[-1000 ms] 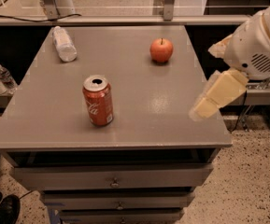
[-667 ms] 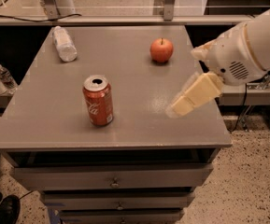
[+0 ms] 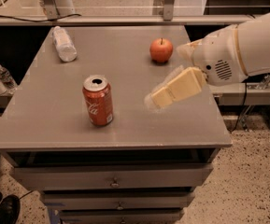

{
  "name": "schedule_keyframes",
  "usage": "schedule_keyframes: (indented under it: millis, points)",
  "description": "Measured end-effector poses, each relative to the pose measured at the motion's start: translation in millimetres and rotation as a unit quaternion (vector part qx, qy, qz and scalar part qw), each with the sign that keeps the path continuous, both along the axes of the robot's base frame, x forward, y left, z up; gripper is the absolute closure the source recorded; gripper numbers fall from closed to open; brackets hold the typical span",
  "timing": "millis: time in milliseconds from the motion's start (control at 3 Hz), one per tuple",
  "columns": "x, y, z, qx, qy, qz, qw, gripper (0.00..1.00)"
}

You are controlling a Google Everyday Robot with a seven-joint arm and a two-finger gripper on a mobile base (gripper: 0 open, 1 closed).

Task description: Move coke can near blue plastic bottle

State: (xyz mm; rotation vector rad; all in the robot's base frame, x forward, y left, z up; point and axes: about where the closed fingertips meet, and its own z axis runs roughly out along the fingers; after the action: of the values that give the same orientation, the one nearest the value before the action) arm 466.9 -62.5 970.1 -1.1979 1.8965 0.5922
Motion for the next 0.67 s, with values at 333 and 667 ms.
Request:
schedule_keyframes:
  millis: [333,667]
  points:
    - [-1.0,1.8,2.8,0.006,-0.003,0.005,1.0,0.0]
    - [2.3,9.5,5.3,0.025,-0.023,0.011,0.9994,0.0]
